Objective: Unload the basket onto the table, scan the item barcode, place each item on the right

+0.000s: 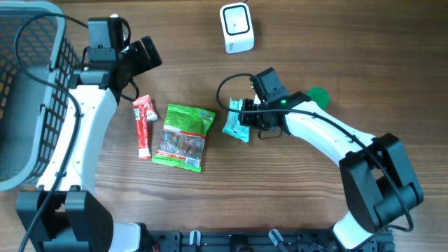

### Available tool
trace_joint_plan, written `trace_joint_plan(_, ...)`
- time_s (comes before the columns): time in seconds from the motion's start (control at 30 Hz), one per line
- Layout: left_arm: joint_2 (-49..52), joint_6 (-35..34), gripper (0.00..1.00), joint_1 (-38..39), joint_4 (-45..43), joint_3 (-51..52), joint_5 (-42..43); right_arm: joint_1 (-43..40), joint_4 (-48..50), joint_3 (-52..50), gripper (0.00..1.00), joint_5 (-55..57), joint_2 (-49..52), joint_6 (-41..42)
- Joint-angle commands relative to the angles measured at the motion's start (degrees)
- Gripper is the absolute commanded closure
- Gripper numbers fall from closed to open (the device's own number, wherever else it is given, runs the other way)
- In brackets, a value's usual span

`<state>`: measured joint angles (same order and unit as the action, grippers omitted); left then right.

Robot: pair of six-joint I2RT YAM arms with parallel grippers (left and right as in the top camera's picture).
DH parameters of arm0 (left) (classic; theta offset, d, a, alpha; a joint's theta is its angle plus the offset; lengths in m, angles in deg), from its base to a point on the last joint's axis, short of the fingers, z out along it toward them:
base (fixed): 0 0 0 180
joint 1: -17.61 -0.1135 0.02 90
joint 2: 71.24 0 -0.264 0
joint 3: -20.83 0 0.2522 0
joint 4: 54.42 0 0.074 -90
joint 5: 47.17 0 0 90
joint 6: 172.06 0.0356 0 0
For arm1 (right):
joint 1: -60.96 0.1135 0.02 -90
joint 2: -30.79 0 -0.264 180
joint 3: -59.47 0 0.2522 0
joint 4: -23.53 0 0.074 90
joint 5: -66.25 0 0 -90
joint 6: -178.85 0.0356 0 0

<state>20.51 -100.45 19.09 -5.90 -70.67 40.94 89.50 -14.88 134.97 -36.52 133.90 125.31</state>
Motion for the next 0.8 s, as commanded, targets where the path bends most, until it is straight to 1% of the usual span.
trace_joint_plan(0.0, 0.48, -0.11, 0.0, 0.0, -4.66, 0.04, -0.55, -2.23, -2.4, 2.43, 0.54, -2.34, -1.03, -4.48)
trace_joint_plan(0.07, 0.48, -0.13, 0.0, 0.0, -6.29, 0.04, -0.5, -4.68, -5.84, 5.68, 0.52, -6.34, -1.64, -7.1)
trace_joint_plan(0.13, 0.48, -0.26, 0.0, 0.17, -3.56, 0.04, 4.66, -7.43, -8.07, 8.31, 0.52, -10.8, -1.86, -10.97)
trace_joint_plan(0.17, 0.48, -1.51, 0.0, 0.17, -3.41, 0.04, 9.09, -9.14, -8.72, 9.29, 0.55, -13.77, -1.86, -12.44)
trace_joint_plan(0.2, 0.48, -2.95, 0.0, 0.17, -2.12, 0.04, 13.42, -10.51, -8.48, 9.38, 0.61, -15.72, -1.86, -12.55)
trace_joint_plan(0.23, 0.66, -3.78, 0.03, 0.33, -1.09, 0.04, 16.55, -11.5, -8.17, 9.38, 0.68, -16.55, -1.86, -12.55)
trace_joint_plan(0.27, 1.05, -4.02, 0.14, 0.72, -0.57, 0.07, 18.75, -12.2, -7.89, 9.33, 0.74, -16.94, -1.77, -12.74)
trace_joint_plan(0.3, 1.81, -3.87, 0.68, 1.66, 0.42, 0.07, 21.22, -12.74, -7.61, 9.29, 0.82, -17.03, -1.7, -13.27)
trace_joint_plan(0.33, 2.78, -4.68, 0.94, 2.95, 1.36, 0.15, 21.24, -13.0, -7.56, 9.29, 0.89, -17.42, -1.68, -14.21)
trace_joint_plan(0.37, 3.98, -4.76, 0.96, 4.55, 2.03, 0.15, 21.9, -13.11, -7.67, 9.29, 0.96, -17.86, -1.68, -14.69)
trace_joint_plan(0.43, 7.26, -4.07, 0.96, 8.66, 3.72, 0.15, 23.8, -13.33, -7.5, 9.29, 0.96, -19.76, -1.68, -17.0)
trace_joint_plan(0.53, 11.89, 0.26, 0.96, 13.33, 4.26, 0.15, 34.16, -13.79, -5.97, 9.27, 0.96, -20.65, -1.33, -17.0)
trace_joint_plan(0.57, 12.96, 0.22, 0.96, 14.36, 4.28, 0.15, 35.52, -13.79, -5.14, 9.16, 0.96, -21.46, -1.25, -17.0)
trace_joint_plan(0.77, 16.83, 0.17, 0.96, 18.64, 6.27, 0.15, 37.46, -13.77, -3.78, 9.03, 0.96, -25.92, 2.47, -16.98)
